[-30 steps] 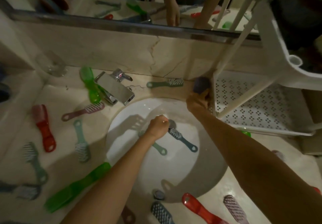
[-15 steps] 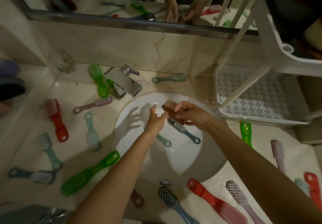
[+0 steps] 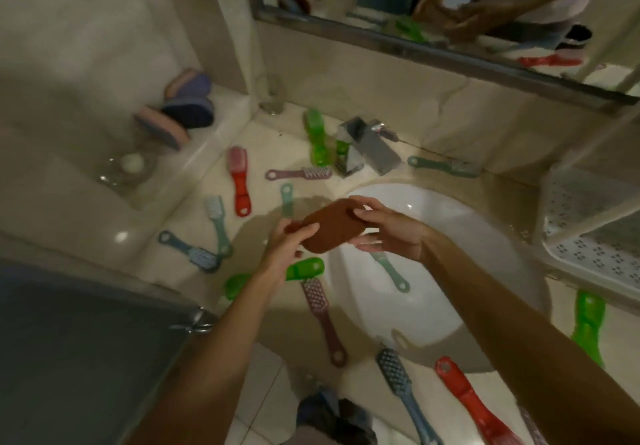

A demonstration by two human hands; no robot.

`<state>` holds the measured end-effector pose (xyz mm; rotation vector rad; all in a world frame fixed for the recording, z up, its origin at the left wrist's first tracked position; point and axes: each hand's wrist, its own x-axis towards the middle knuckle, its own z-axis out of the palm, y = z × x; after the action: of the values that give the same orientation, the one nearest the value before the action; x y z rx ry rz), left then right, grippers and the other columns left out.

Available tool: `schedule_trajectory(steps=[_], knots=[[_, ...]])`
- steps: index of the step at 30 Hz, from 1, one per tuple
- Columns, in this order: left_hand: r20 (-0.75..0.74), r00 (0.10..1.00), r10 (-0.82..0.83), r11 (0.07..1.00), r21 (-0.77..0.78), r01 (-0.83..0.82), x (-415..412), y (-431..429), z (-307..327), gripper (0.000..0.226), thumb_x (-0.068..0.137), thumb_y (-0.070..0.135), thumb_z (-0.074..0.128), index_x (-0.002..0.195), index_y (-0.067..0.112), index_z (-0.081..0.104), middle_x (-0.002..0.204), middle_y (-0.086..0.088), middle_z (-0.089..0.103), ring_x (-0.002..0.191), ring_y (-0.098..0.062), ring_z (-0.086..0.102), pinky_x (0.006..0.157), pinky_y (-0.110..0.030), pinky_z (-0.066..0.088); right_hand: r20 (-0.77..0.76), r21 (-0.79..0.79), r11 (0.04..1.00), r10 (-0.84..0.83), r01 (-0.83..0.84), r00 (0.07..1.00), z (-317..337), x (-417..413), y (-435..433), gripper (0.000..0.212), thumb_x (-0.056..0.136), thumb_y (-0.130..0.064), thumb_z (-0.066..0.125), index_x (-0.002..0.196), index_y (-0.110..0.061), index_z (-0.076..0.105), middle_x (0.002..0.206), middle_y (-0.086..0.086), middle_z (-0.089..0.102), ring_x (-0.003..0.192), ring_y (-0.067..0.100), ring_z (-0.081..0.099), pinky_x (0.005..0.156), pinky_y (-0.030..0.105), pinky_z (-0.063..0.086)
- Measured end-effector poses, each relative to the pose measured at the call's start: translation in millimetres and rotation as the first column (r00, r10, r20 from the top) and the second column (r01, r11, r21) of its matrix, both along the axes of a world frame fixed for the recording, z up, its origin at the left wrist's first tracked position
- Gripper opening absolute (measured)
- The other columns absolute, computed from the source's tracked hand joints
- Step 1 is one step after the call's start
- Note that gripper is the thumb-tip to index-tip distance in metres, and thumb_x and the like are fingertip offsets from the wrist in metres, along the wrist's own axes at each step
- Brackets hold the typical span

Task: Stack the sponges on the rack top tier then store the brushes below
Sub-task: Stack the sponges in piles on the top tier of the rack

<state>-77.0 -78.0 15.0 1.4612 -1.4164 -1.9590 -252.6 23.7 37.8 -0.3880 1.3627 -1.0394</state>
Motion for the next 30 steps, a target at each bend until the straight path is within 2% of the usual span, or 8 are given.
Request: schedule_trajectory(steps=[6, 10, 15, 18, 20, 22, 26, 30], knots=[[0.133, 0.974, 0.186, 0.847, -0.525, -0.09, 21, -24, 15, 0.04, 0.071, 0.015, 0.075, 0.089, 0.018, 0.039, 0.085, 0.003, 0.054, 0.074, -0.01, 0.056, 0.058, -0.015, 0.046, -0.044, -0.033, 0.992, -0.122, 0.121, 0.992, 13, 73, -107, 0.02, 0.088, -0.035, 0.054, 0.107, -0.027, 0.051, 0.097, 0.002, 0.06, 0.086, 0.017, 0.058, 0.074, 0.032, 0.048], [0.227, 0.949, 0.219, 0.801, -0.597, -0.042, 28, -66, 19, 0.049, 0.068, 0.03, 0.078, 0.1, 0.019, 0.043, 0.099, -0.001, 0.06, 0.086, -0.014, 0.061, 0.065, -0.02, 0.047, -0.113, -0.061, 0.995, -0.089, 0.083, 0.99, 25, 91, -161, 0.049, 0.085, -0.039, 0.057, 0.128, -0.021, 0.043, 0.11, 0.005, 0.058, 0.095, 0.019, 0.057, 0.073, 0.033, 0.048], [0.29, 0.953, 0.087, 0.771, -0.625, 0.12, 25, -117, 24, 0.064, 0.069, 0.034, 0.075, 0.122, 0.015, 0.044, 0.11, -0.001, 0.064, 0.099, -0.018, 0.063, 0.079, -0.032, 0.055, -0.177, -0.096, 0.995, 0.011, -0.029, 0.984, 28, 82, -202, 0.054, 0.08, -0.031, 0.066, 0.128, -0.026, 0.043, 0.117, 0.008, 0.06, 0.106, 0.024, 0.058, 0.077, 0.035, 0.052], [0.329, 0.944, -0.012, 0.754, -0.618, 0.225, 24, -149, 25, 0.04, 0.07, 0.039, 0.073, 0.099, 0.024, 0.051, 0.094, 0.007, 0.061, 0.094, -0.017, 0.063, 0.07, -0.024, 0.049, -0.198, -0.074, 0.995, -0.085, 0.072, 0.977, 27, 69, -222, 0.055, 0.078, -0.028, 0.069, 0.127, -0.023, 0.045, 0.118, 0.011, 0.06, 0.105, 0.026, 0.059, 0.079, 0.041, 0.055], [0.401, 0.909, 0.11, 0.726, -0.657, 0.202, 25, -173, 23, 0.039, 0.071, 0.043, 0.072, 0.096, 0.024, 0.048, 0.099, 0.004, 0.056, 0.096, -0.016, 0.057, 0.071, -0.022, 0.042, -0.22, -0.049, 0.983, -0.186, 0.179, 0.958, 25, 61, -230, 0.062, 0.077, -0.031, 0.071, 0.129, -0.02, 0.041, 0.114, 0.009, 0.059, 0.094, 0.021, 0.061, 0.073, 0.042, 0.058], [0.448, 0.862, 0.238, 0.693, -0.7, 0.173, 23, -196, 18, 0.051, 0.078, 0.045, 0.066, 0.115, 0.017, 0.046, 0.119, -0.003, 0.05, 0.109, -0.019, 0.05, 0.083, -0.029, 0.045, -0.26, -0.058, 0.958, -0.287, 0.282, 0.922, 19, 57, -238, 0.068, 0.075, -0.031, 0.073, 0.132, -0.018, 0.038, 0.115, 0.007, 0.057, 0.089, 0.018, 0.06, 0.055, 0.03, 0.054], [0.535, 0.708, 0.461, 0.497, -0.817, 0.294, 14, -247, 17, 0.038, 0.093, 0.024, 0.047, 0.127, 0.008, 0.042, 0.141, -0.018, 0.035, 0.131, -0.031, 0.033, 0.107, -0.038, 0.033, -0.374, -0.059, 0.953, -0.296, 0.296, 0.879, 7, 50, -253, 0.069, 0.074, -0.028, 0.074, 0.133, -0.015, 0.039, 0.126, 0.009, 0.055, 0.109, 0.028, 0.056, 0.079, 0.036, 0.052], [0.486, 0.758, 0.435, 0.689, -0.721, 0.066, 8, -291, 14, 0.063, 0.089, 0.022, 0.054, 0.143, 0.007, 0.025, 0.152, -0.019, 0.008, 0.133, -0.034, 0.024, 0.114, -0.039, 0.023, -0.462, -0.002, 0.972, -0.211, 0.237, 0.862, -4, 40, -253, 0.066, 0.073, -0.027, 0.074, 0.128, -0.011, 0.041, 0.126, 0.012, 0.055, 0.112, 0.032, 0.056, 0.093, 0.046, 0.05]])
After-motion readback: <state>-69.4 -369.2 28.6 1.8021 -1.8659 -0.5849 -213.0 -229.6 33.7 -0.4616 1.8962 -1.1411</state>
